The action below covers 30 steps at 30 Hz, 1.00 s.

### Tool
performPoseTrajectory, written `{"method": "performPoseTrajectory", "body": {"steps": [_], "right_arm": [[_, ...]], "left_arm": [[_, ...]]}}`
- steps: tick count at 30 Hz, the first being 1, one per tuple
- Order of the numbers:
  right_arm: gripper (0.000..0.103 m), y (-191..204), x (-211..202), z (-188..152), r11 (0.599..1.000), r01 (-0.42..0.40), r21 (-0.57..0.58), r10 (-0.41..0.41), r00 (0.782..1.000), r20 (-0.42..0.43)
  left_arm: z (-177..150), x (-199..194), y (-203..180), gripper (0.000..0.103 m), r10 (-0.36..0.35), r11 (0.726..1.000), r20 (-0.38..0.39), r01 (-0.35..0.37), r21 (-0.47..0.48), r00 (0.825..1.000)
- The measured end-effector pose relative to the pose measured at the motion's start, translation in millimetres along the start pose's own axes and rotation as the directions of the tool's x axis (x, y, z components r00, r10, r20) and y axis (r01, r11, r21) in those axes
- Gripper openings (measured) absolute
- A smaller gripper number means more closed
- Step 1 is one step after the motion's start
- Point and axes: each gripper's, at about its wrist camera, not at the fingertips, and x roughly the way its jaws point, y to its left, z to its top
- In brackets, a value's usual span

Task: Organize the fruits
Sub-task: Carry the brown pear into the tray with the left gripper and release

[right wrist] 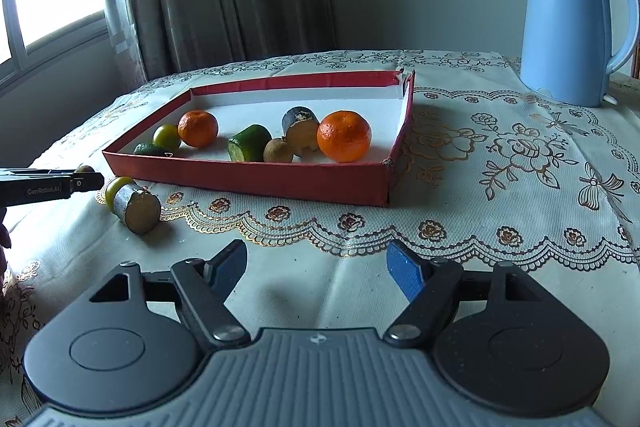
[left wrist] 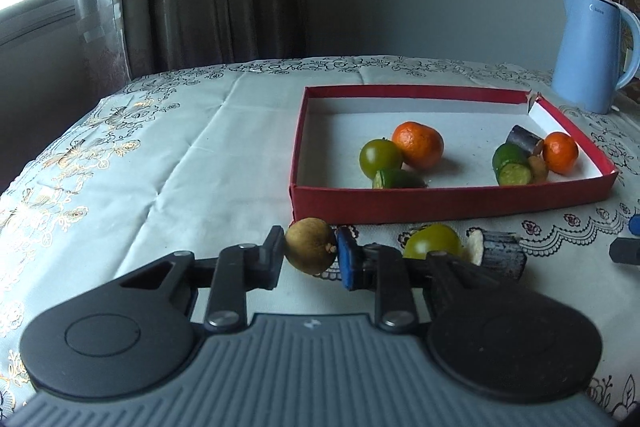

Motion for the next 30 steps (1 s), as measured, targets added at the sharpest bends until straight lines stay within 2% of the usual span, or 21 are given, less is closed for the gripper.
{"method": "performPoseTrajectory", "body": {"steps": [3,8,15,20,25,26,30], "right_arm": [[0.077,0.0,0.0,0.0,1.000,0.000,0.000,0.000,1.000,-0.001],[0.077,-1.6,-0.3,-0.2,1.000,-0.006,0.010,0.006,1.000,0.001],[0.077,-3.8,-0.7,-0.5,0.999,-0.017,0.027,0.017,1.000,0.003],[0.078,-5.0,-0.9,-0.2,0.999,-0.028,0.038,0.027,1.000,0.005],[0.079,-8.1,-1.4,-0.1,0.997,-0.043,0.059,0.043,0.999,0.010],[0.079,-8.8,-1.5,-0.1,0.997,-0.047,0.063,0.046,0.999,0.011],[0.079,-10.9,-1.8,-0.3,0.995,-0.058,0.076,0.057,0.998,0.015]], "left_arm": [[9.1,-6.5,-5.1,0.025,-0.021,1.000,0.025,0.021,0.001,0.999],[34.8,0.1,-17.1,0.025,0.026,0.999,0.048,-0.027,0.028,0.999],[65.2,32.4,-24.9,0.025,0.087,0.996,0.025,-0.087,0.022,0.996],[74.9,53.5,-24.8,0.027,0.115,0.993,-0.003,-0.115,0.005,0.993],[77.3,60.5,-24.2,0.052,0.144,0.990,-0.001,-0.144,-0.001,0.990],[76.5,60.0,-23.8,0.060,0.148,0.989,0.001,-0.148,-0.003,0.989],[71.0,52.6,-22.3,0.073,0.153,0.988,0.009,-0.153,-0.002,0.988]]}}
